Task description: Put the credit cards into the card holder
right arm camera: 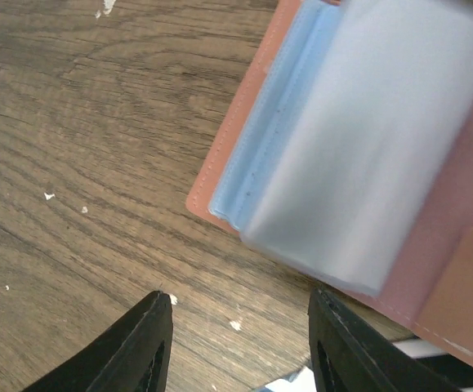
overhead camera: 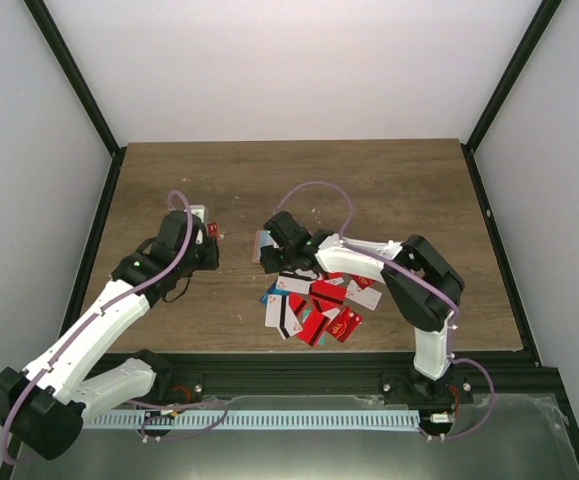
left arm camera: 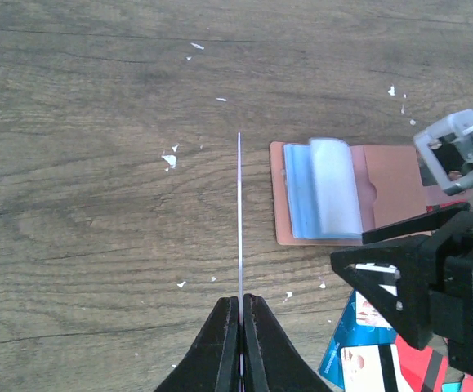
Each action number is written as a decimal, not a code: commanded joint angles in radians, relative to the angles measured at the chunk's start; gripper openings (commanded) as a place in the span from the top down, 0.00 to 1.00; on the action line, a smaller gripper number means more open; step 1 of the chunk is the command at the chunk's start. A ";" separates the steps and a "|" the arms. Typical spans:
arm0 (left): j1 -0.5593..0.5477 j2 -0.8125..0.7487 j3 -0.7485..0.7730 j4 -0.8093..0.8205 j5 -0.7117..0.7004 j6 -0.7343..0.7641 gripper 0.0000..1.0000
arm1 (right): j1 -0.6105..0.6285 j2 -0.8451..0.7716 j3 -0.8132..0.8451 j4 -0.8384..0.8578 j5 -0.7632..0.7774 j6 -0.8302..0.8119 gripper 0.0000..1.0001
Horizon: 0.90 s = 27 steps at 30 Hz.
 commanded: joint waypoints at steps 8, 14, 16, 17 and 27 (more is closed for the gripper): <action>0.007 0.010 -0.007 -0.001 -0.001 0.012 0.96 | -0.033 -0.083 -0.048 0.041 0.142 0.040 0.52; 0.007 0.025 -0.005 0.005 0.010 0.013 0.96 | -0.041 -0.100 -0.103 0.158 -0.042 -0.014 0.52; 0.007 0.037 -0.004 0.009 0.017 0.012 0.96 | -0.039 -0.084 -0.097 0.156 -0.033 -0.045 0.50; 0.007 0.041 -0.004 0.010 0.019 0.012 0.96 | -0.039 -0.072 -0.072 0.124 -0.006 -0.056 0.49; 0.008 0.033 -0.009 0.014 0.026 0.015 0.96 | -0.025 0.105 0.197 -0.130 0.227 -0.092 0.28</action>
